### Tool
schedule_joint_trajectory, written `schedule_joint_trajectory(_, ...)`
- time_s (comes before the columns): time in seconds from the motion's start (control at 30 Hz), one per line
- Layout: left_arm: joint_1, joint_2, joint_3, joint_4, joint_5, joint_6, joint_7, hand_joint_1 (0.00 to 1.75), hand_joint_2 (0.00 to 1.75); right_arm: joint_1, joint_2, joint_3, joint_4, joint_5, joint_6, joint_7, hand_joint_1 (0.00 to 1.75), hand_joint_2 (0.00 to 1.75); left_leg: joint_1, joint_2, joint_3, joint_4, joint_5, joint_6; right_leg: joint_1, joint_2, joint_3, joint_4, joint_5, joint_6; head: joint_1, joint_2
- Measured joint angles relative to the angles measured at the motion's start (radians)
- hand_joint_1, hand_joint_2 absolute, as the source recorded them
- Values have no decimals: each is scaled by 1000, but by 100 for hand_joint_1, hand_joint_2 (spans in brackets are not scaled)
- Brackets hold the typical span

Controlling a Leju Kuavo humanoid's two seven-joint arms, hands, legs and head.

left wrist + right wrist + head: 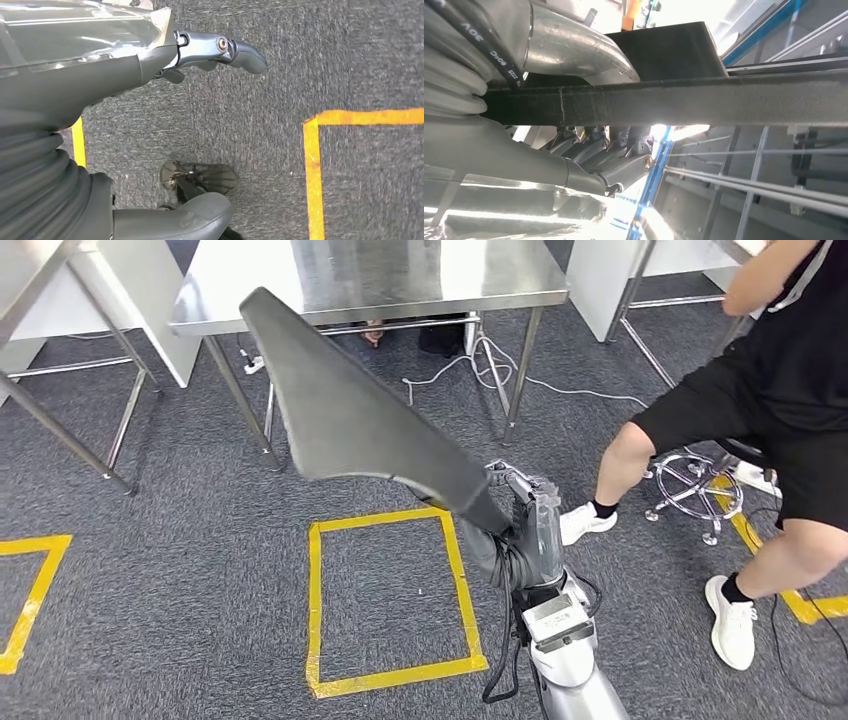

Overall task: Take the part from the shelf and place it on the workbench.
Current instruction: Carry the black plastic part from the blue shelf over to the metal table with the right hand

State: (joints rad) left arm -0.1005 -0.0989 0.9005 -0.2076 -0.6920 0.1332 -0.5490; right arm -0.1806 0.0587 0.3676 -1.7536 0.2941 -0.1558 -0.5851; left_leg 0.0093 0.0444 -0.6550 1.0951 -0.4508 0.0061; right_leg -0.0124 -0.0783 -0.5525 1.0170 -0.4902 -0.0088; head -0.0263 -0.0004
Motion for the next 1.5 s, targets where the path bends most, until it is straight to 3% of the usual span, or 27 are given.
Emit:
schedule_joint_trajectory(0.07,-3,1,0,0,-1,0,1,0,175,-2,0,0,0,0,0,0,175,175,-10,28,35,-69,17,11,5,-16,5,0,-6,8,0,0)
schedule_joint_trajectory(0.13,-4,2,1,0,-1,0,1,0,175,-3,3,1,0,0,0,1,175,175,-15,12,35,-77,14,18,7,-35,12,-5,-11,18,0,0)
schedule_joint_trajectory(0.17,-3,2,1,0,-1,1,2,0,175,-3,4,1,0,0,0,1,175,175,-13,0,40,-84,17,23,8,-31,13,-3,-15,23,1,0)
schedule_joint_trajectory(0.23,-3,2,1,0,-1,1,2,0,175,-4,6,2,-1,0,0,1,175,175,-6,-24,54,-100,26,35,8,11,-3,46,-42,25,5,0)
schedule_joint_trajectory(0.3,-5,1,1,0,-1,1,2,0,175,-3,4,2,0,0,0,2,175,175,-1,-50,58,-105,30,41,4,61,-64,172,-95,18,11,0)
schedule_joint_trajectory(0.37,-5,1,1,0,-1,1,2,0,175,0,1,2,2,0,0,3,175,175,-1,-79,58,-104,29,42,2,73,-125,276,-126,21,15,0)
schedule_joint_trajectory(0.4,-4,1,1,0,-1,1,2,0,175,1,0,2,3,0,0,3,175,175,-1,-94,58,-104,28,41,1,74,-132,277,-116,29,15,0)
schedule_joint_trajectory(0.43,-4,0,1,0,-1,1,2,0,175,1,0,2,3,0,0,3,175,175,-1,-109,60,-103,28,40,-1,76,-121,240,-92,40,15,0)
schedule_joint_trajectory(0.5,-3,-1,1,0,-1,1,3,0,175,1,-1,2,3,0,0,4,175,175,-1,-137,63,-99,23,33,-7,97,-62,97,-23,55,15,0)
schedule_joint_trajectory(0.57,-2,-2,1,0,-1,1,3,0,175,0,-2,3,4,0,0,4,175,175,-2,-158,60,-93,18,22,-10,118,-23,6,14,49,16,0)
schedule_joint_trajectory(0.63,2,-1,2,0,-1,1,3,0,175,-1,-1,3,4,0,0,5,175,175,-1,-169,53,-92,18,11,-6,115,-19,-2,19,31,16,0)
schedule_joint_trajectory(0.67,4,-1,2,0,-1,1,3,0,175,-2,0,3,4,0,0,6,175,175,2,-169,50,-91,18,6,-7,108,-18,-3,21,24,15,0)
schedule_joint_trajectory(0.73,5,-1,2,0,-1,1,3,0,175,-4,2,4,4,0,0,6,175,175,2,-127,33,-54,-4,-5,-12,92,-14,-6,23,10,12,0)
schedule_joint_trajectory(0.8,2,-1,2,0,-1,2,3,0,175,-5,4,4,4,0,0,6,175,175,3,-68,-22,57,-59,-15,-10,73,-9,-8,19,-2,7,0)
schedule_joint_trajectory(0.87,1,-1,3,0,-1,3,3,0,175,-4,5,4,5,0,1,6,175,175,6,-50,-89,179,-103,-21,-6,51,-8,-7,15,-8,6,0)
schedule_joint_trajectory(0.9,1,-1,3,0,-1,4,4,0,175,-4,5,4,6,0,2,6,175,175,8,-48,-103,200,-102,-22,-5,41,-7,-7,13,-9,5,0)
schedule_joint_trajectory(0.93,2,-1,3,0,-4,8,8,0,175,-4,5,4,6,-1,2,7,175,175,9,-47,-96,180,-82,-21,-4,34,-6,-7,12,-9,5,0)
schedule_joint_trajectory(1.03,3,2,3,0,-17,25,25,0,175,-7,7,4,7,-16,5,9,175,175,6,-31,8,-20,7,-6,1,20,1,-7,5,-3,6,0)
schedule_joint_trajectory(1.1,3,4,3,0,-22,32,31,0,175,-10,8,4,7,-33,8,11,175,175,-2,-23,41,-81,18,6,5,15,3,-8,2,5,7,0)
schedule_joint_trajectory(1.17,5,5,3,0,-23,35,31,0,175,-11,11,3,7,-46,9,15,175,175,-5,-30,45,-88,18,15,7,11,5,-12,0,16,7,0)
schedule_joint_trajectory(1.23,6,5,3,0,-23,32,30,0,175,-11,14,2,7,-54,7,20,175,175,-2,-35,60,-106,25,26,8,25,-1,9,-14,22,9,0)
schedule_joint_trajectory(1.27,6,5,3,0,-23,26,28,0,175,-11,14,1,7,-55,6,21,175,175,1,-39,68,-114,29,31,8,39,-19,47,-32,21,12,0)
schedule_joint_trajectory(1.33,5,4,3,0,-24,8,26,0,175,-10,13,-1,9,-50,4,25,175,175,2,-47,71,-118,30,37,3,65,-86,177,-82,14,15,0)
schedule_joint_trajectory(1.4,6,4,3,0,-28,-12,24,0,175,-7,12,-3,14,-44,2,27,175,175,1,-59,71,-117,28,38,0,72,-145,272,-104,20,16,0)
schedule_joint_trajectory(1.43,6,4,3,0,-30,-23,23,0,175,-6,11,-4,16,-42,1,28,175,175,1,-64,72,-116,26,37,-1,72,-148,264,-91,29,17,0)
schedule_joint_trajectory(1.5,7,4,2,0,-35,-42,23,0,175,-5,10,-4,17,-38,-2,28,175,175,2,-76,74,-112,22,31,-6,74,-97,141,-29,51,17,0)
